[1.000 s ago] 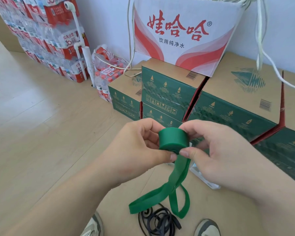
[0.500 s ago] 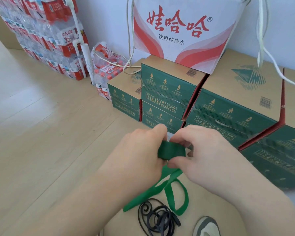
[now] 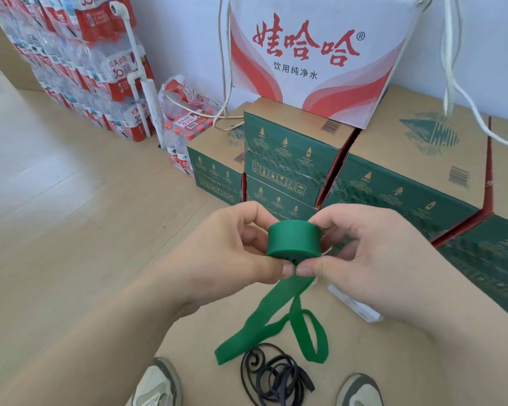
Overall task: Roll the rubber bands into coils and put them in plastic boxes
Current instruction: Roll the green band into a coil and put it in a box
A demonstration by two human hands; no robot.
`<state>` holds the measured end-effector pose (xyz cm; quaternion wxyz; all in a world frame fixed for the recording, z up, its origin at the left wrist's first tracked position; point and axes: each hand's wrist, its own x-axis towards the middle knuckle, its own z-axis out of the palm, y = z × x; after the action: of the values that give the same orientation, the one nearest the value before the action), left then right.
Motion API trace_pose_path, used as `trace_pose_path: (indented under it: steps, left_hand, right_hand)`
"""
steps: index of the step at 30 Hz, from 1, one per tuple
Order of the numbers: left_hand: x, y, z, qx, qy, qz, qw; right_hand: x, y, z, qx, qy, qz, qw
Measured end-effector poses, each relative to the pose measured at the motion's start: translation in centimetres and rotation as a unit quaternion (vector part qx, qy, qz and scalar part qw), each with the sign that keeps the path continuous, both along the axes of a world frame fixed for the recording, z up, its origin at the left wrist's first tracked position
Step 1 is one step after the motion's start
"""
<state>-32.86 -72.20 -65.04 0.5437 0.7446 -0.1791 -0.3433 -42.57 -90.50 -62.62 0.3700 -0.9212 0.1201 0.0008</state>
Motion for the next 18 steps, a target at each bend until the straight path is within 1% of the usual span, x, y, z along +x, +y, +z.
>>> trace_pose_path:
  steps: [1,2,3,5,6,7,9,10,11,12,13,15,16,18]
  left_hand:
    - [-0.1,-0.1,-0.2,0.02,-0.03,-0.01,0.999]
    - [-0.2,-0.2,-0.4,0.051,-0.078,-0.021,0.995]
    - [-0.3,-0.2,-0.6,0.093,-0.145,-0.027,0.985]
    - [-0.7,-0.4,-0.8,0.158,-0.306,-0.036,0.938]
    - [-1.0,-0.5,-0.9,0.16,-0.362,-0.047,0.917]
    - [-1.3,-0.7,-0.9,0.15,-0.392,-0.063,0.906]
    - [-1.9,-1.0,-1.1,0.132,-0.42,-0.09,0.893]
    - [-1.9,-1.1,-1.1,0.138,-0.425,-0.09,0.89]
    - [-1.8,-1.1,-1.1,0.146,-0.423,-0.084,0.89]
    - [-1.6,-1.0,-1.1,0.146,-0.412,-0.071,0.897]
    - [-1.3,-0.9,-0.9,0.133,-0.379,-0.044,0.915]
    - [-0.9,-0.6,-0.3,0.078,-0.27,0.021,0.959]
    - [-0.8,-0.5,0.1,0.049,-0.217,0.042,0.974]
    - [-0.7,-0.3,0.4,0.009,-0.146,0.058,0.988]
  right_hand:
    - [0.0,0.1,-0.2,-0.017,0.003,0.006,1.0]
    - [0.1,0.2,-0.3,-0.033,0.009,0.012,0.999]
    - [0.2,0.3,-0.5,-0.054,0.015,0.015,0.998]
    - [0.4,0.6,-0.6,-0.104,0.025,0.012,0.994]
    - [0.4,0.8,-0.6,-0.13,0.031,0.011,0.991]
    - [0.4,1.1,-0.5,-0.157,0.039,0.012,0.987]
    - [0.4,1.7,-0.3,-0.2,0.06,0.017,0.978]
    - [0.4,1.8,-0.3,-0.206,0.068,0.018,0.976]
    - [0.4,1.8,-0.2,-0.192,0.068,0.014,0.979]
    - [0.5,1.7,-0.2,-0.157,0.056,0.004,0.986]
    - [0.6,1.5,0.0,-0.109,0.037,-0.011,0.993]
    - [0.8,1.0,0.4,-0.04,0.021,-0.027,0.999]
    - [0.8,0.8,0.4,-0.027,0.027,-0.025,0.999]
    - [0.8,0.5,0.4,-0.008,0.034,-0.015,0.999]
